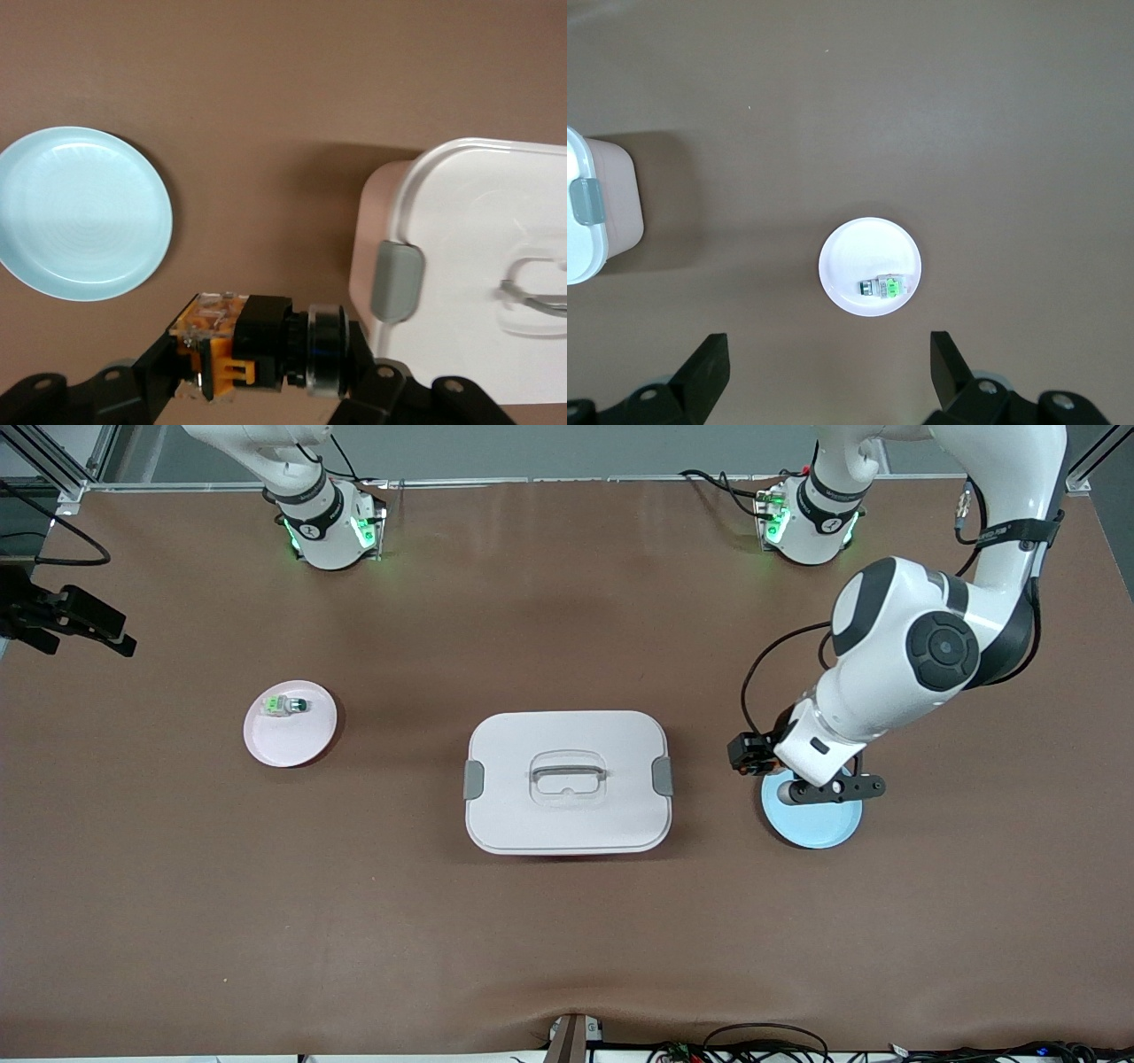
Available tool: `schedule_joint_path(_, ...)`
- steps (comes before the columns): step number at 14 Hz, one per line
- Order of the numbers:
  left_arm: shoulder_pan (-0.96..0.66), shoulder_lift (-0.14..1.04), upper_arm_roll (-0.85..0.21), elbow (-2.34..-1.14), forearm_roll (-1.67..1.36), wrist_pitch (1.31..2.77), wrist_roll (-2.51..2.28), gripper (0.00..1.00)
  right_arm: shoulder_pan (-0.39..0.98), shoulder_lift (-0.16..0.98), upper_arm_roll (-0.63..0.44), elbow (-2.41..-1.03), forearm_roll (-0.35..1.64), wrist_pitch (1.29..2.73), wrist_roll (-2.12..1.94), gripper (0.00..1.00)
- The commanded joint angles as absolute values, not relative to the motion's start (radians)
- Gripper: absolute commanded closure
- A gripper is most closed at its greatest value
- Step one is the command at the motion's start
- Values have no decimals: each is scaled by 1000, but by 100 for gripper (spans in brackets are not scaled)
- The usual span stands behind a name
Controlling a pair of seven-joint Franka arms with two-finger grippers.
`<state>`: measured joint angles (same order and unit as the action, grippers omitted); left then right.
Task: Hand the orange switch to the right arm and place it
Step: 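Carry the orange switch with the left gripper over the white box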
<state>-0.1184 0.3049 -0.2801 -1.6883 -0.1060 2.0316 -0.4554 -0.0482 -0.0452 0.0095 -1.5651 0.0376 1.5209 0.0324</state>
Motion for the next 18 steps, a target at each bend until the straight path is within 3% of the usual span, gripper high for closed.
schedule_joint_path(1, -117, 302, -331, -1658, -123, 2008, -556, 100, -69, -52, 17, -1565, 57, 1522, 58, 0)
schedule_joint_path(9, -136, 342, -560, -1539, -146, 2010, -1096, 100, -67, -44, 20, -1552, 57, 1523, 60, 0)
schedule_joint_path(13, -263, 386, -568, -1461, -156, 2028, -1430, 100, -63, -43, 23, -1552, 63, 1523, 46, 0)
schedule_joint_path(16, -334, 437, -566, -1395, -158, 2084, -1625, 100, -66, -46, 21, -1574, 196, 1529, 48, 0)
schedule_joint_path(18, -373, 474, -566, -1356, -158, 2117, -1782, 100, -67, -72, 20, -1659, 300, 1615, 67, 0)
